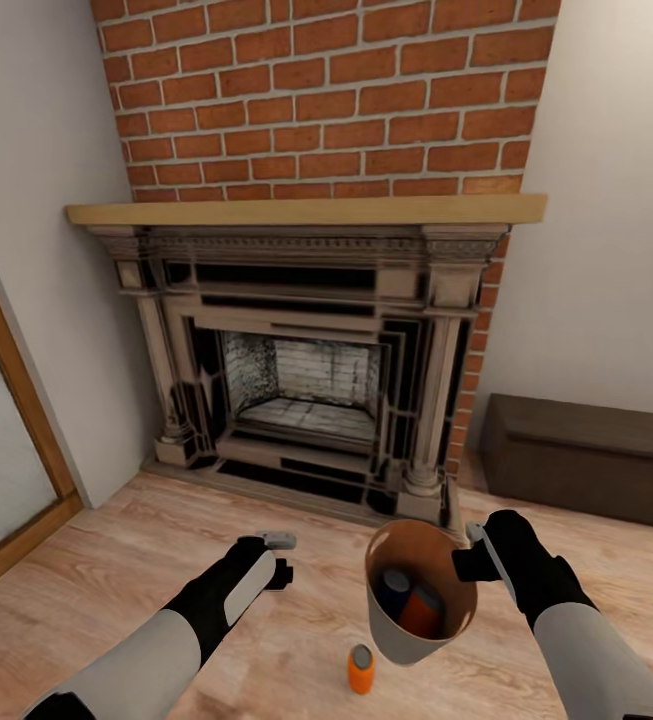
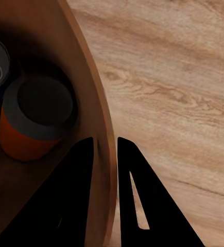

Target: Put the three can of soda from the living room inside the tash can in the kitchen.

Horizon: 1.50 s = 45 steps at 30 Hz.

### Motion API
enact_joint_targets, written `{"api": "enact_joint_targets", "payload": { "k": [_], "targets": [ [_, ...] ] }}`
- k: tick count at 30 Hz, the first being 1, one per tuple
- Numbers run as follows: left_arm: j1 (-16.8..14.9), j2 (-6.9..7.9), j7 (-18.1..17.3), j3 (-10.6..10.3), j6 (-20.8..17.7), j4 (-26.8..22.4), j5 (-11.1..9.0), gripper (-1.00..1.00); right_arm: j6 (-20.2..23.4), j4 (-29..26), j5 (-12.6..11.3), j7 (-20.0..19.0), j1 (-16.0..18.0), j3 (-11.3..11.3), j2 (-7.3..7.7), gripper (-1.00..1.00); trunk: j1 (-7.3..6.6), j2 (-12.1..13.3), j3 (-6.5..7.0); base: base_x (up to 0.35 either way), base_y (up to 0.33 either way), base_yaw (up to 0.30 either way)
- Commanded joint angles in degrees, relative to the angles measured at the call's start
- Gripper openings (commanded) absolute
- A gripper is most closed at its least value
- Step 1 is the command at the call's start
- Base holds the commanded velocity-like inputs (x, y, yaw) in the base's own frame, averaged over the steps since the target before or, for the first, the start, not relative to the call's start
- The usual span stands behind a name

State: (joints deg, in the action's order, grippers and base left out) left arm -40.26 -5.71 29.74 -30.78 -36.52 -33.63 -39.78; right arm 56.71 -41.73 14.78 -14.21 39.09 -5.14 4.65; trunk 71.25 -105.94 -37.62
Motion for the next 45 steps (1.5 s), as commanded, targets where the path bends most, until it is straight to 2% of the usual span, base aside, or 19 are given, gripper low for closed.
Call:
{"api": "enact_joint_targets", "payload": {
  "k": [1, 8, 16, 25, 45],
  "targets": [
    [0.00, 0.00, 0.01, -0.02, 0.01, 0.00, 0.02, 1.00, 0.12, -0.03, -1.41, -0.40, 0.03, -0.05, 0.03, -1.00, 0.00, 0.00, 0.00, 0.179, 0.303, -0.074],
    [0.00, -0.05, 0.05, -0.28, 0.04, -0.03, 0.20, 1.00, 0.12, -3.52, -1.38, -2.65, -0.12, 0.02, 0.17, -1.00, 0.00, 0.00, -0.19, 0.193, 0.288, -0.080],
    [0.00, -0.10, 0.06, -0.40, 0.04, -0.11, 0.21, 1.00, 0.41, -4.39, -1.37, -3.37, -0.15, -0.05, 0.19, -1.00, 0.00, 0.00, -0.07, 0.128, 0.126, -0.074],
    [0.00, -0.19, 0.06, -0.50, 0.12, -0.20, 0.15, 1.00, 2.28, -4.49, -1.41, -3.51, -0.15, -0.13, 0.18, -1.00, 0.00, 0.00, 0.41, 0.018, 0.015, -0.207],
    [0.00, -0.26, 0.06, -0.51, 0.13, -0.12, 0.14, 1.00, 2.61, -4.50, -1.33, -3.54, -0.15, 0.02, -0.06, -1.00, 0.00, 0.00, 1.60, 0.080, -0.077, -0.231]
  ]
}}
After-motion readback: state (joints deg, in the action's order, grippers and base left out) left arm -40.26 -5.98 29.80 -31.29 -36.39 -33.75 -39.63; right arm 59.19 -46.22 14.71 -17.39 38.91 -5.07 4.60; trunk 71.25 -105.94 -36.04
